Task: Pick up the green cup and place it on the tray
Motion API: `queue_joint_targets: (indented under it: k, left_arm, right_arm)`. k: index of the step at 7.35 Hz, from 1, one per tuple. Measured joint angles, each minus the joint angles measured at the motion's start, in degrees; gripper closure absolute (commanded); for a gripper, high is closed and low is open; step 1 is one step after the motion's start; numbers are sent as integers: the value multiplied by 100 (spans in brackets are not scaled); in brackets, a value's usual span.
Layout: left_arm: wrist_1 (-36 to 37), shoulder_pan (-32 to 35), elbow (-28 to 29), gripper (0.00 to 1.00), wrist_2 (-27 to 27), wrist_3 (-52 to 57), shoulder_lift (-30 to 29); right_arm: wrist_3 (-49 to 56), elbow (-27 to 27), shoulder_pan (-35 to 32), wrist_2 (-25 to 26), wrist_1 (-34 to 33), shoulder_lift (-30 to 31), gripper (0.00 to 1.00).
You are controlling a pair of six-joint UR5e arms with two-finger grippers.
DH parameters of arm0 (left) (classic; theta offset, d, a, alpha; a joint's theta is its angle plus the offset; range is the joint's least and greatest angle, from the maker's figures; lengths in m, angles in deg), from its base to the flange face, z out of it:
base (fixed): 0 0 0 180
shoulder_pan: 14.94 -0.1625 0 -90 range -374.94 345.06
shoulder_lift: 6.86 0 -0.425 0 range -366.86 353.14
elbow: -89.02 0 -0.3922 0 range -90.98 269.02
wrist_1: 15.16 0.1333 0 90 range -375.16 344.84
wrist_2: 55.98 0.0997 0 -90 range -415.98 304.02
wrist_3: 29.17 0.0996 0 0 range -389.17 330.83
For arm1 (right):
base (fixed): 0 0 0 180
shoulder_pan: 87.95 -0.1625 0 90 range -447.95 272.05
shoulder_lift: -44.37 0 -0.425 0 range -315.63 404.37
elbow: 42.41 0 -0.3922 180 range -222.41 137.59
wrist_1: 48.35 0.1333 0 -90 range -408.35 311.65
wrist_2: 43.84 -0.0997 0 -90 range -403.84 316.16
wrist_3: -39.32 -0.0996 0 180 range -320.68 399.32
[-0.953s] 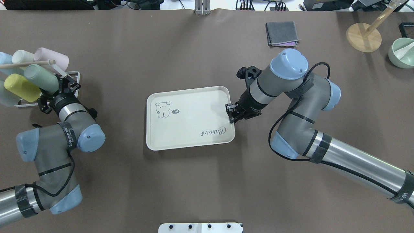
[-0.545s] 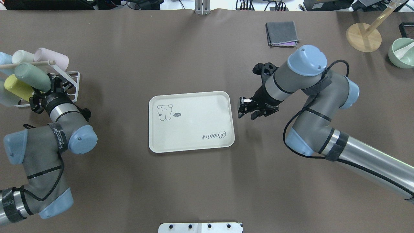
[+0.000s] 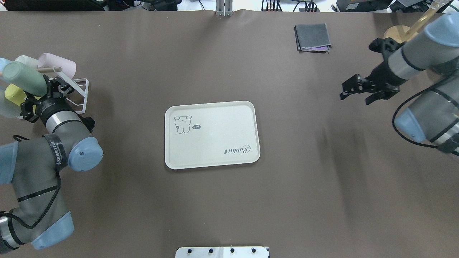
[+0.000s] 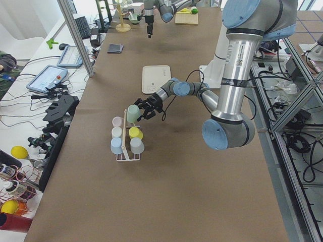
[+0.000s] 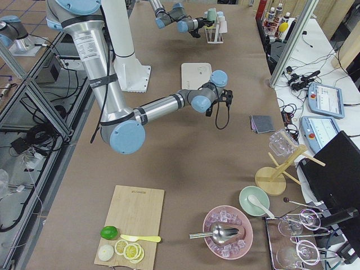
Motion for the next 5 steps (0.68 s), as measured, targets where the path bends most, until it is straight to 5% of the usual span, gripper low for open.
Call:
queue_joint_targets:
  k: [3,5]
  left_arm:
    - [41,49,-297,38,13,25,-160]
    - [33,33,-544,38,7,33,-597]
  right_arm:
    - [3190,-31,-1540,117,-715,1410,0]
    - [4297,-19,-2189,218,-861,1953,0]
